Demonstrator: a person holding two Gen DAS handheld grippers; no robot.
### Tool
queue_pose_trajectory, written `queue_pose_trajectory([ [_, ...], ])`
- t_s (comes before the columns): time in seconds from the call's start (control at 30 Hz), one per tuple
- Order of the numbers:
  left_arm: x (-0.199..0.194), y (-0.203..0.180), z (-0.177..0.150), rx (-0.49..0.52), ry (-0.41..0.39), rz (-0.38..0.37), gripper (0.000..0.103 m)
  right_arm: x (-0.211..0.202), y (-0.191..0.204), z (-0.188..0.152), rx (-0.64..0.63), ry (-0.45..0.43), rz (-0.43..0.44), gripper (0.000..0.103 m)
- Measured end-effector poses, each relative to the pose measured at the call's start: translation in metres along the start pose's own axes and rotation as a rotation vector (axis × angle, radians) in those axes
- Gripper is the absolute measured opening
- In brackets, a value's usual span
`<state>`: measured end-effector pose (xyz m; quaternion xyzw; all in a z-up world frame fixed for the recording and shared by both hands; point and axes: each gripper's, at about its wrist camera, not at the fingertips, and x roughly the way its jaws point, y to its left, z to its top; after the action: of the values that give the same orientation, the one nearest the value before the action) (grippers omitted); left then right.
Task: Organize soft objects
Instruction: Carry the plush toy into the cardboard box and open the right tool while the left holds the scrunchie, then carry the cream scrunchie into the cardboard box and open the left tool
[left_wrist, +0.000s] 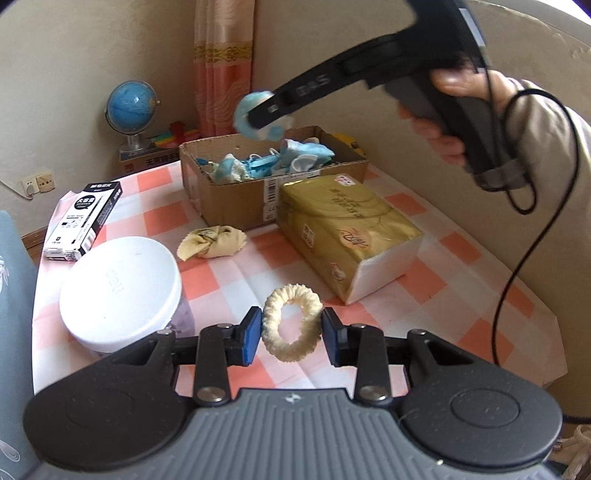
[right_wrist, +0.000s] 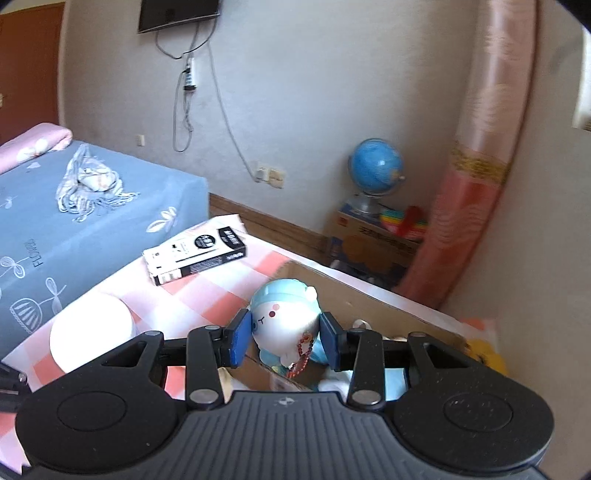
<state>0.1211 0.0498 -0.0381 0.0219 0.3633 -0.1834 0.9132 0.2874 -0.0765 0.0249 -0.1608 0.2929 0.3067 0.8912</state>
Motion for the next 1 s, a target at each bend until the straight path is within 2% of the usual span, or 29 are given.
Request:
queue_pose_trajectory([
  [0.03, 0.0, 0.001, 0.0, -0.002, 0.0, 0.002, 0.034, 0.004, 0.001, 0.0, 0.002, 0.001, -0.003, 0.054],
  [0.13, 0.001, 0.002, -0.001, -0.005, 0.005, 0.007, 0.034, 0.007, 0.003, -0.005, 0.007, -0.004, -0.003, 0.082],
  [0.2, 0.001, 0.002, -0.001, -0.003, 0.009, 0.01, 0.034, 0.002, 0.001, -0.012, 0.028, -0.015, -0.001, 0.091],
  [0.27, 0.002, 0.002, -0.001, 0.002, 0.01, 0.01, 0.034, -0.005, -0.002, -0.016, 0.045, -0.019, -0.002, 0.095],
  [0.33, 0.001, 0.002, 0.0, 0.011, 0.01, 0.008, 0.034, -0.013, -0.003, -0.022, 0.054, -0.016, -0.022, 0.103],
  [0.53, 0.001, 0.004, 0.009, 0.003, 0.021, -0.004, 0.034, -0.044, -0.006, -0.046, 0.121, -0.01, -0.076, 0.103],
  [0.7, 0.0, 0.007, 0.023, 0.006, 0.023, 0.005, 0.034, -0.07, -0.005, -0.081, 0.201, 0.018, -0.151, 0.103],
  [0.83, 0.001, 0.011, 0.041, 0.003, 0.02, -0.001, 0.034, -0.089, 0.0, -0.113, 0.257, 0.035, -0.222, 0.103],
  [1.0, 0.005, 0.01, 0.075, 0.037, -0.011, 0.014, 0.034, -0.107, 0.001, -0.152, 0.339, 0.062, -0.266, 0.103],
])
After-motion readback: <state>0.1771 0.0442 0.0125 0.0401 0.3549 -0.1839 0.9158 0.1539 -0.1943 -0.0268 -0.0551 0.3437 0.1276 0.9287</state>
